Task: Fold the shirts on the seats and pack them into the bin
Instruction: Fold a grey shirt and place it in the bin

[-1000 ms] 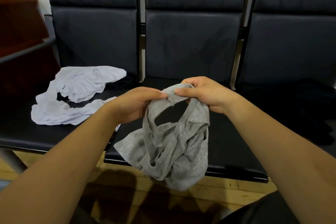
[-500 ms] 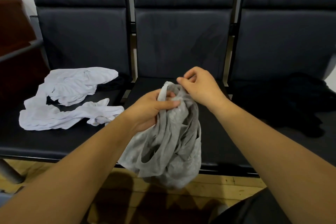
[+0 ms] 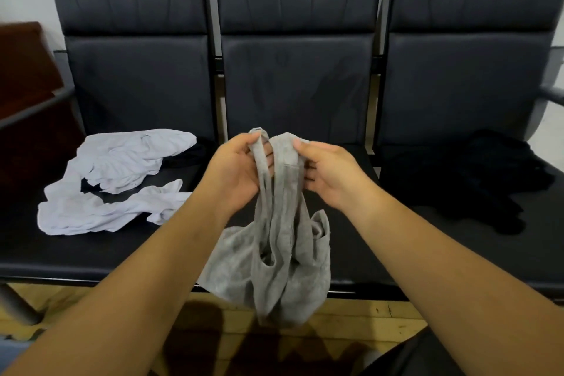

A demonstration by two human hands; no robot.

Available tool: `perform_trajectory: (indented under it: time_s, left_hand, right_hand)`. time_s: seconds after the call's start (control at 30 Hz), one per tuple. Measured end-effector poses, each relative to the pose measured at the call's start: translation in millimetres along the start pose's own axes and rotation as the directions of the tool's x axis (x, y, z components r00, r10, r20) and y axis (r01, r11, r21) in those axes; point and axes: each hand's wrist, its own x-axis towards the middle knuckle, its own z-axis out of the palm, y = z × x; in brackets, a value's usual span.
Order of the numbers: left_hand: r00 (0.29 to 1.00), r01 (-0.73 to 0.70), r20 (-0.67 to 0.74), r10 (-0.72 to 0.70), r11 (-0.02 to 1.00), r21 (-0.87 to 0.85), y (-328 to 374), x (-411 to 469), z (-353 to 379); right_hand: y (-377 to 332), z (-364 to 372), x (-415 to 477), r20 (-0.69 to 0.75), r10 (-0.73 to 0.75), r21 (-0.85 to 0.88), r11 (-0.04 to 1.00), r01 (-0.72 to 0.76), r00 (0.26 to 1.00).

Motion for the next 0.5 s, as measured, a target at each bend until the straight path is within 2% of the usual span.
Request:
perform_trajectory:
  time_s: [0.13, 0.2, 0.3, 0.37, 0.43, 0.5]
  left_hand:
    - [0.996, -0.050, -0.066, 0.054, 0.997, 0.062, 50, 12, 0]
    - [0.990, -0.097, -0.080, 0.113, 0.979, 0.180, 84, 20, 6]
    - [0.972, -0.189, -0.043, 0.229, 0.883, 0.430, 140, 25, 31]
    - [0.950, -0.273, 0.013, 0.311, 0.813, 0.514, 179, 23, 56]
    - [0.909, -0.400, 0.082, 0.410, 0.798, 0.450, 218, 19, 84]
    - [0.855, -0.518, 0.128, 0.503, 0.814, 0.261, 256, 10, 111]
  right_hand:
    - [-53, -7, 19, -0.097, -0.063, 0.073, 0.995, 0.071, 0.993]
    - [-92, -7, 24, -0.114, -0.100, 0.089, 0.990, 0.110, 0.988]
    - [-160, -2, 27, -0.098, -0.195, 0.057, 0.978, 0.202, 0.976]
    - [-206, 3, 22, -0.088, -0.259, 0.031, 0.964, 0.263, 0.962]
    - [-250, 7, 11, -0.071, -0.335, 0.066, 0.938, 0.339, 0.940]
    - [-287, 10, -2, -0.091, -0.437, 0.188, 0.875, 0.446, 0.895]
